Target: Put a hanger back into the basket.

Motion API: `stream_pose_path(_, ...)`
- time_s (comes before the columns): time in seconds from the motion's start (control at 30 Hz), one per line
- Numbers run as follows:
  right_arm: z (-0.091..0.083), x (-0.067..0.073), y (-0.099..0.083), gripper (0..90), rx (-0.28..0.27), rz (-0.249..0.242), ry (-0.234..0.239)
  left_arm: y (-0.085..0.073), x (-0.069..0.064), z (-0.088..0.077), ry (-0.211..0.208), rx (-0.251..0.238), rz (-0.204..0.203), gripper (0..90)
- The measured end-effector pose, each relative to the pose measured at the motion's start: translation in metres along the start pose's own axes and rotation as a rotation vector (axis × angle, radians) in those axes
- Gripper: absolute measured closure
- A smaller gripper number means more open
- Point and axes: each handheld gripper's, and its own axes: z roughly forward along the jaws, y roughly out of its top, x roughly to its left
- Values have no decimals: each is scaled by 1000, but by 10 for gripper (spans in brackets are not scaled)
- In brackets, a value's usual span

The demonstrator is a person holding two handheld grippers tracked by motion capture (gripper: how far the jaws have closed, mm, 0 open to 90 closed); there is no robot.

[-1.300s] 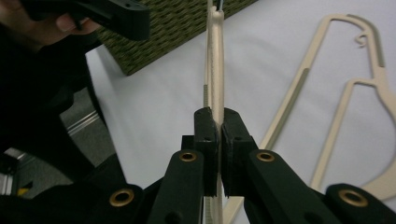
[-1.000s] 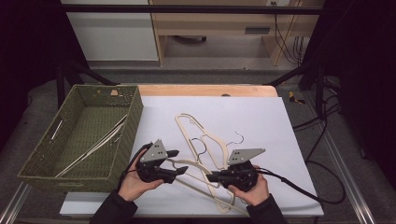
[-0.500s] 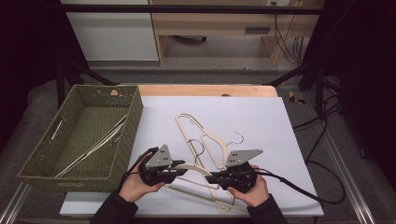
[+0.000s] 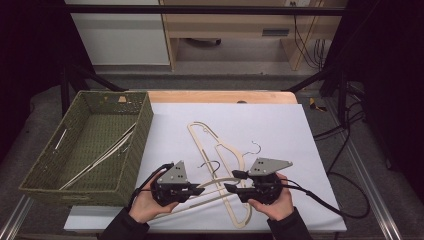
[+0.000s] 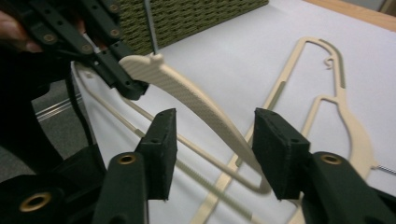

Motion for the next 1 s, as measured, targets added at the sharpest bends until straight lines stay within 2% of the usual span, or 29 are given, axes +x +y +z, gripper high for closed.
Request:
stream_pose_path(0.07, -4, -1, 1, 435, -11, 6, 3, 0, 1, -2, 4, -13, -9, 863)
stream_pose_path(0.17, -12, -4, 1, 359, -43, 32, -25, 0, 2, -7, 24, -37, -33, 862)
stream_pose_path(0.3, -24, -14, -3, 259, -82, 72, -84, 3, 1, -20, 100, -79, -53, 862)
stream_pose_path(0.5, -38, -26, -10, 146, -107, 117, -162, 10, -2, -50, 170, -164, -67, 862)
stream_pose_path(0.67, -43, -33, -18, 115, -103, 137, -193, 20, -7, -76, 199, -217, -58, 862)
stream_pose_path(0.77, -46, -35, -21, 109, -99, 140, -209, 27, -6, -91, 218, -228, -51, 862)
stream_pose_path(0.87, -48, -37, -25, 107, -101, 149, -219, 36, -3, -107, 248, -233, -42, 862)
stream_pose_path(1.0, -52, -40, -29, 106, -107, 157, -231, 46, 9, -130, 262, -256, -53, 862)
